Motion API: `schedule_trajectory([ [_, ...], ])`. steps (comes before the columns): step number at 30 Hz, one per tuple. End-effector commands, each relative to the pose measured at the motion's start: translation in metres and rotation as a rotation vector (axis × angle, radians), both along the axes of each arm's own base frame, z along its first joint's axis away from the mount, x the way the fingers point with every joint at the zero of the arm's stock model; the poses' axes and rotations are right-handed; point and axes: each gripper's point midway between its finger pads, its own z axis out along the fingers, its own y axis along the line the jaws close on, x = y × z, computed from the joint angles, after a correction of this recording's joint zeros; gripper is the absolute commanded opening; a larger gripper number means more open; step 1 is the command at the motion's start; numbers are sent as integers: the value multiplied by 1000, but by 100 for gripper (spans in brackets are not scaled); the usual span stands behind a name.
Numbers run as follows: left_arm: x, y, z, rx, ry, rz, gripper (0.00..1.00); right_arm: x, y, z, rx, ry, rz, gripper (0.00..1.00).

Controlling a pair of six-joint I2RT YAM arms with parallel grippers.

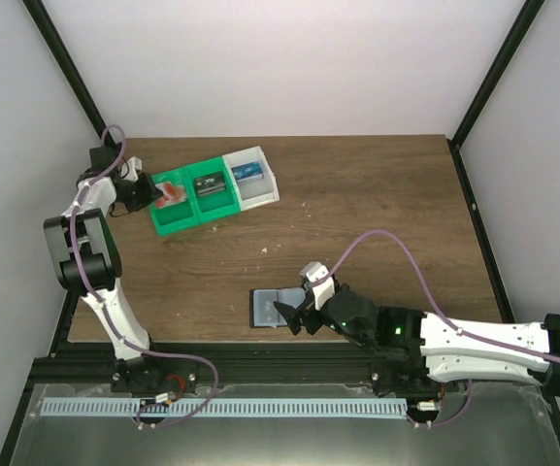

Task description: Take the credit cards out of the card holder

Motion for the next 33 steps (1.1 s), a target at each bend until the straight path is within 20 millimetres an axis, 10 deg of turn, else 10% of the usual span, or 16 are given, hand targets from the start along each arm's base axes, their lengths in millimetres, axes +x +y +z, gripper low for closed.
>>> schedule_trajectory([
  [1, 8, -3, -4, 14, 2, -11, 1, 5, 1, 27, 53, -34, -29, 100],
  [33, 37, 3, -7, 96, -2, -1, 5, 15, -17, 27, 59, -71, -116, 100],
])
